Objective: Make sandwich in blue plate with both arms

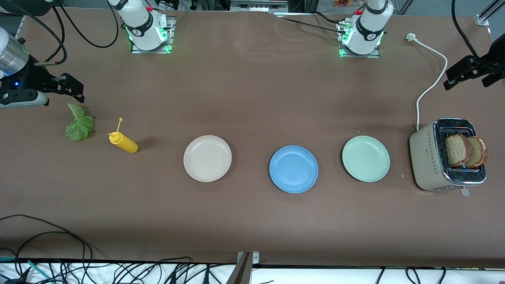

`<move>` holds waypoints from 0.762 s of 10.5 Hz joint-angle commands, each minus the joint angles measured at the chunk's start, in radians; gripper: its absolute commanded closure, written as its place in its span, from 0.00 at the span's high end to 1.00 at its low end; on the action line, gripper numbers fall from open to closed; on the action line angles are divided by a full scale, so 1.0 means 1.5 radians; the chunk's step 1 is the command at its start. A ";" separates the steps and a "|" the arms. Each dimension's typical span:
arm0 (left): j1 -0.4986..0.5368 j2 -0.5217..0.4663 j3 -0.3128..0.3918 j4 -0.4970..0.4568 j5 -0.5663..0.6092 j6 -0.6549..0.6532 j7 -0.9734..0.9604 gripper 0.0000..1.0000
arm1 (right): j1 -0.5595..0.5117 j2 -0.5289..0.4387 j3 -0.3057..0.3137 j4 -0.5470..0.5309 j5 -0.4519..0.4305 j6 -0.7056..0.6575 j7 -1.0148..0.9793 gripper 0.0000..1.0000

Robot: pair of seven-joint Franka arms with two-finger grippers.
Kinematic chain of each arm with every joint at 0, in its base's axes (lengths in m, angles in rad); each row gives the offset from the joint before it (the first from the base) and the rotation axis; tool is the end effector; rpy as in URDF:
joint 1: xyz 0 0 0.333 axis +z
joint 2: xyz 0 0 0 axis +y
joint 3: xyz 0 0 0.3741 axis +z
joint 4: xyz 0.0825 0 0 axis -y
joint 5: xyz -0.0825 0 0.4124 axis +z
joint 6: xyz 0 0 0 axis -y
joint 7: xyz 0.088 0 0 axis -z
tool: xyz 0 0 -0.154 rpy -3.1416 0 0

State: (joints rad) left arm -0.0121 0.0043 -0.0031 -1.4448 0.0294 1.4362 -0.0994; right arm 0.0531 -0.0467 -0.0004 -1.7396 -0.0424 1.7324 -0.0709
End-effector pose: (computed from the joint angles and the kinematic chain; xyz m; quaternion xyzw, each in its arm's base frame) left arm 0.5694 -0.0038 0.6836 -0.9989 -0.0440 0.0056 0.0149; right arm 0.5779 0.0246 0.5919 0.9975 0.0647 0.0196 0.0212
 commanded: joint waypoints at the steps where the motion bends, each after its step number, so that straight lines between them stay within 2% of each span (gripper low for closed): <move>1: 0.007 -0.004 0.002 0.007 0.015 -0.011 0.021 1.00 | -0.004 -0.008 0.001 -0.007 0.015 -0.001 -0.002 1.00; 6: 0.013 -0.008 -0.004 0.009 0.016 -0.025 0.020 1.00 | -0.004 -0.008 0.001 -0.007 0.016 -0.001 0.000 1.00; 8: 0.012 -0.008 -0.008 0.043 0.006 -0.057 0.025 1.00 | -0.002 -0.008 0.002 -0.011 0.016 -0.001 0.003 1.00</move>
State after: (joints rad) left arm -0.0005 -0.0028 -0.0018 -1.4399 0.0310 1.4183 -0.0911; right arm 0.0531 -0.0467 -0.0003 -1.7397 -0.0419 1.7323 -0.0709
